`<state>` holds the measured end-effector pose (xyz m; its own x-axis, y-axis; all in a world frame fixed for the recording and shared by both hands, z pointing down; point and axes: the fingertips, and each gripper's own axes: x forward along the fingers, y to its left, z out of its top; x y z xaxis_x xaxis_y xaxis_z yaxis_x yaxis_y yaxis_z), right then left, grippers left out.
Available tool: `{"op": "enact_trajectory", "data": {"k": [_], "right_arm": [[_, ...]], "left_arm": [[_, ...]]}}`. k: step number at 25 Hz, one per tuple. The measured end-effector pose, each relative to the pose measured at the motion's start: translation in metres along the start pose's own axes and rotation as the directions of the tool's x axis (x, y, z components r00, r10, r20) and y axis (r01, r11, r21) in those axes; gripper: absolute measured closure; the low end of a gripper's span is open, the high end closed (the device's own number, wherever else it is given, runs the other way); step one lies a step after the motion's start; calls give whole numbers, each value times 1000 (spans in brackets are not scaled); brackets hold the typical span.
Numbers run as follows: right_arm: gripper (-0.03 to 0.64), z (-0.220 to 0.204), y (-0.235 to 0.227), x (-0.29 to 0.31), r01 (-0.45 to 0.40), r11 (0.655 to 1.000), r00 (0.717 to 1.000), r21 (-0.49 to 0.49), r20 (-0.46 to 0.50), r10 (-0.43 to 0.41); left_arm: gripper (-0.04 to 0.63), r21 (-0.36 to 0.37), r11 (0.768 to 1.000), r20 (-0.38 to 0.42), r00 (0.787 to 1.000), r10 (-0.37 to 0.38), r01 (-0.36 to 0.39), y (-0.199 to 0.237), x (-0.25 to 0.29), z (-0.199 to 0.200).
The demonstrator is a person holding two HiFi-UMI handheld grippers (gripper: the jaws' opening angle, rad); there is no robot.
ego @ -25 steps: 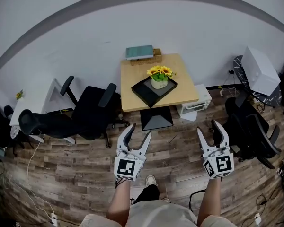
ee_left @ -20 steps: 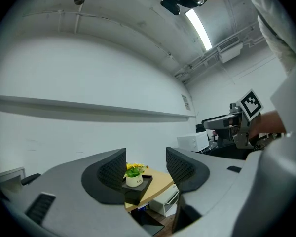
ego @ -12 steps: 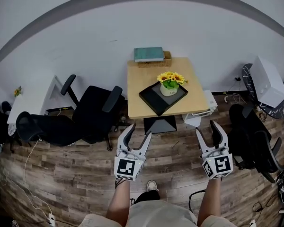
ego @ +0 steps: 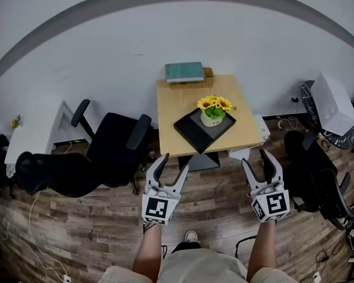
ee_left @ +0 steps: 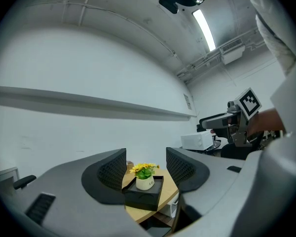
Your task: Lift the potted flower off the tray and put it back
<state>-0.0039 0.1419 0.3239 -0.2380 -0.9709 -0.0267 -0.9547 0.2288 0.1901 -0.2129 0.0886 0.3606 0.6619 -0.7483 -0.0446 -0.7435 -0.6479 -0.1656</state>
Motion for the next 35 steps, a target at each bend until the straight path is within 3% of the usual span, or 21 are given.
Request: {"op": "enact_trajectory", "data": {"k": [19, 35], "right_arm": [[359, 0, -15, 47, 3, 999, 1000, -32, 15, -3], [359, -11, -112, 138, -50, 999, 997, 2, 65, 50]], "left_arm": [[356, 26, 999, 19, 999, -28, 27, 26, 45, -3], [356, 69, 998, -6, 1000, -12, 12, 31, 172, 5]]}}
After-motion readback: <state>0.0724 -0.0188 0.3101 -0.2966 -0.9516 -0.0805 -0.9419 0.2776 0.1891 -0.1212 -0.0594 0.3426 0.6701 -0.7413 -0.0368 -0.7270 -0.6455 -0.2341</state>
